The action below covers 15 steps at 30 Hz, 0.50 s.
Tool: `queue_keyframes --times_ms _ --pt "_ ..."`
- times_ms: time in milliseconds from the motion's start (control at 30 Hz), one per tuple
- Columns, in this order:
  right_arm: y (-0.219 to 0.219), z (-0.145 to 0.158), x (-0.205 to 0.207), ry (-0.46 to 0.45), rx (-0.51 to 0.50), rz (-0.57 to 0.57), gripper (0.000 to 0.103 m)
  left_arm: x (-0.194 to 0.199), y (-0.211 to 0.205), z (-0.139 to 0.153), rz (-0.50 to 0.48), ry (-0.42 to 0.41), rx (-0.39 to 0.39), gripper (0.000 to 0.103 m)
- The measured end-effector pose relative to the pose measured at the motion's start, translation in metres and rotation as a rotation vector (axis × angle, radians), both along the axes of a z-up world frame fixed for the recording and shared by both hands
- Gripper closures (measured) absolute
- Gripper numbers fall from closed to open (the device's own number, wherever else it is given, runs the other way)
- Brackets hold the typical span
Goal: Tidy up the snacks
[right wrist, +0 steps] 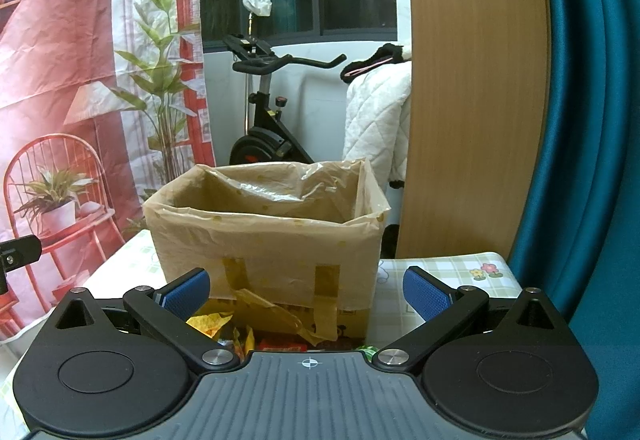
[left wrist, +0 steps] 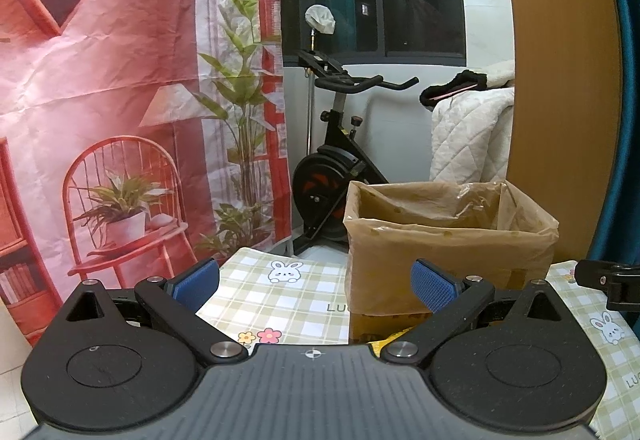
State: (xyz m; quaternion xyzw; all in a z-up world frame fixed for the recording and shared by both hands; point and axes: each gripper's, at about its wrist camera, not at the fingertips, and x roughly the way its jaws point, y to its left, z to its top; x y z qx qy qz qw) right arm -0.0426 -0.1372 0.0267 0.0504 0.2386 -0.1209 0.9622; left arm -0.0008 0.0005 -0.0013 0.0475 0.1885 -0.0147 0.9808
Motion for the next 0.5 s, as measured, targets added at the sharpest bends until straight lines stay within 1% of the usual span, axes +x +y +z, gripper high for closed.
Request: queue_keyframes --times_ms 500 --pt "0.0007 -0.0003 0.0001 0.0 -0.001 0.0 0.0 -0.0008 -0.0011 -0.0013 0.016 0.004 -0.011 0.001"
